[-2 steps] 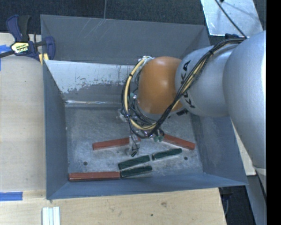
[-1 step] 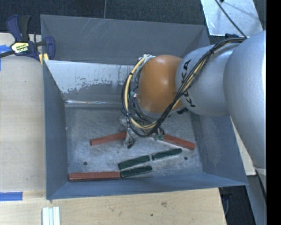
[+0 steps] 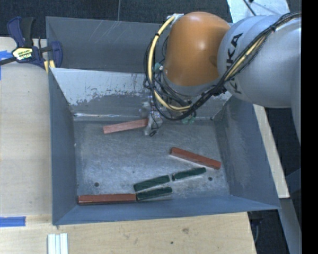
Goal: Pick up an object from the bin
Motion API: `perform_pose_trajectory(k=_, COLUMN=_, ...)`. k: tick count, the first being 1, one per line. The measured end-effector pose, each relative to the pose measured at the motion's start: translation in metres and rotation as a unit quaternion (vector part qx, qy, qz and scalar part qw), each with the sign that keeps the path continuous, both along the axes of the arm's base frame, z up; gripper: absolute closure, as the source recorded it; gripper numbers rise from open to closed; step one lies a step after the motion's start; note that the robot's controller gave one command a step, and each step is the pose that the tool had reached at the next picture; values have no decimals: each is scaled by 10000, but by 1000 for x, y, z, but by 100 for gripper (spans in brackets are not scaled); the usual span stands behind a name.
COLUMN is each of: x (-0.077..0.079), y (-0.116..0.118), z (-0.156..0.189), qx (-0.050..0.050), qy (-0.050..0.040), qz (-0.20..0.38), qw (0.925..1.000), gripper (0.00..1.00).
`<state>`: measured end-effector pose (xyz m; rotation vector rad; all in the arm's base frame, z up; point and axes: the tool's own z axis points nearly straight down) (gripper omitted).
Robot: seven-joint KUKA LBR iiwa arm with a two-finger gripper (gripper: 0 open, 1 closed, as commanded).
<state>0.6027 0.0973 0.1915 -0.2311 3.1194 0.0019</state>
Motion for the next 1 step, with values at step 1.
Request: perform_pose_trajectory(k=1, x=-32, y=12, z=87, qx=-1, qy=11, qz=157, qw=9999, gripper=100)
